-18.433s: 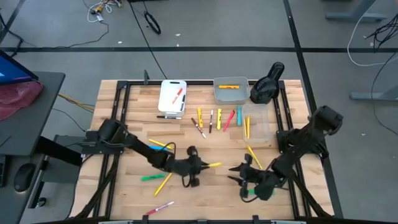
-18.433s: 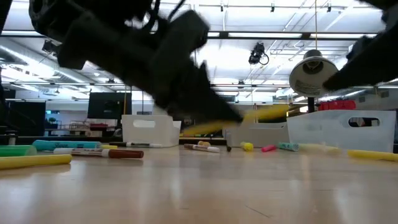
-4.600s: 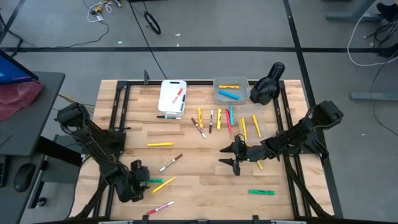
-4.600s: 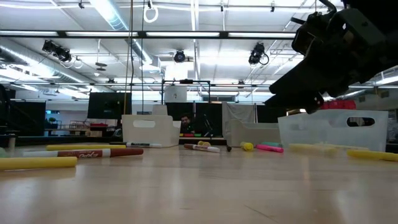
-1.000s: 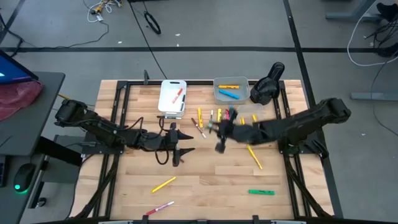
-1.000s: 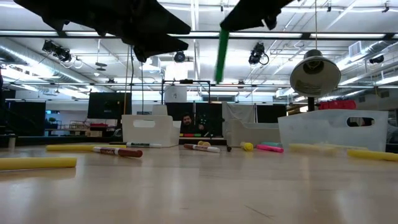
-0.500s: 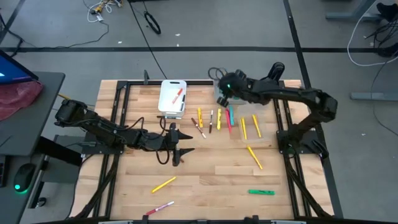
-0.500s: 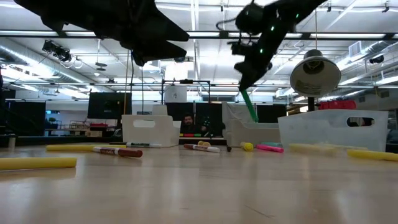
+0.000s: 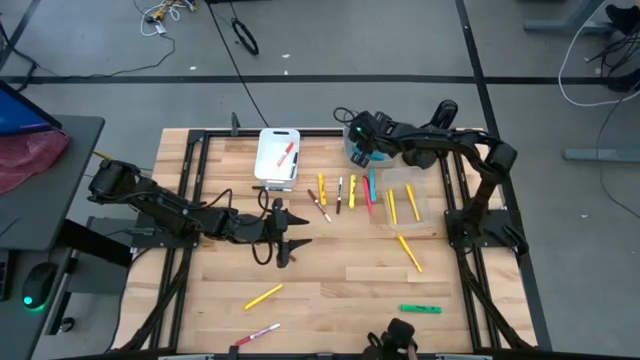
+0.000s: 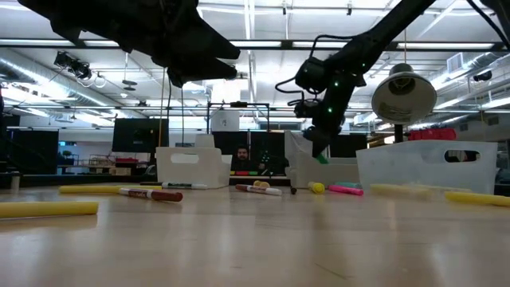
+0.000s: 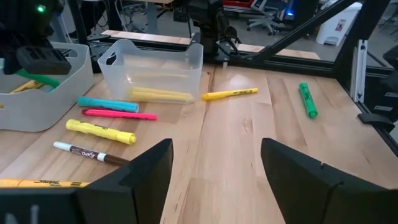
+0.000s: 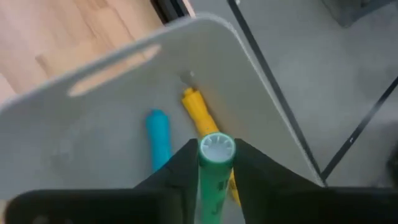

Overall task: Pick & Place Markers
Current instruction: Put the green highlighter pen into the gray bin, then put the light brown marker pen into the white bin

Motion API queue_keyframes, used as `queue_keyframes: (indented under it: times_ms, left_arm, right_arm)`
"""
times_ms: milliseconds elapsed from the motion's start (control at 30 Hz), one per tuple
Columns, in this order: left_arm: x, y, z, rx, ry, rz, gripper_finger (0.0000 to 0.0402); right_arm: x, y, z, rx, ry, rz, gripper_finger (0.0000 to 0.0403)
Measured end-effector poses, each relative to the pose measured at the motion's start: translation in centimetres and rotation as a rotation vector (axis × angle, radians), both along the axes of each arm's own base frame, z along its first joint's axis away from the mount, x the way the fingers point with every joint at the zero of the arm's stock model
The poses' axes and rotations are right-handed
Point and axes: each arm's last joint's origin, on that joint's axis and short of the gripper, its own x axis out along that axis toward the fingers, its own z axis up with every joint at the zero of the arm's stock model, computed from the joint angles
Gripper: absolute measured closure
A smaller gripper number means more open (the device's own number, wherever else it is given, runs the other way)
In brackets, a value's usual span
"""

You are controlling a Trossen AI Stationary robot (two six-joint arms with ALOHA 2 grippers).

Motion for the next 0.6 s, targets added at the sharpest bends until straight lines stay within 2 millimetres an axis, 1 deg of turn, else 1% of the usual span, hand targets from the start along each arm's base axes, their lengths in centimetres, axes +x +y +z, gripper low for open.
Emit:
queue_keyframes:
  times_ms: [100,200,333,400,467,533,600]
  left_arm:
    - [0.0,0.0,0.0,-0.002,0.000,0.001,0.0152]
    - [0.0,0.0,0.0,-0.005,-0.001,0.001,0.0152]
    - [0.0,0.0,0.0,-0.016,-0.002,0.004,0.0152]
    - [0.0,0.0,0.0,-0.016,-0.002,0.004,0.0152]
    - [0.0,0.0,0.0,-0.016,-0.002,0.004,0.0152]
    - [0.0,0.0,0.0,-0.019,-0.002,0.005,0.0152]
    - [0.0,0.0,0.0,-0.019,0.000,0.005,0.0152]
  right_arm:
    - [-0.2,-0.2,0.0,0.010,-0.013,-0.028,0.0278]
    - [-0.5,-0.2,0.7,0.004,-0.023,-0.033,0.0247]
    - [-0.7,0.9,2.0,0.005,-0.043,-0.030,0.0216]
    - [-0.6,2.1,3.0,0.011,-0.074,-0.031,0.0209]
    - [-0.5,3.7,4.0,0.021,-0.101,-0.020,0.0206]
    - [-0.2,5.8,5.2,0.035,-0.152,0.012,0.0208]
    - [0.1,8.4,6.2,0.060,-0.222,0.078,0.0212]
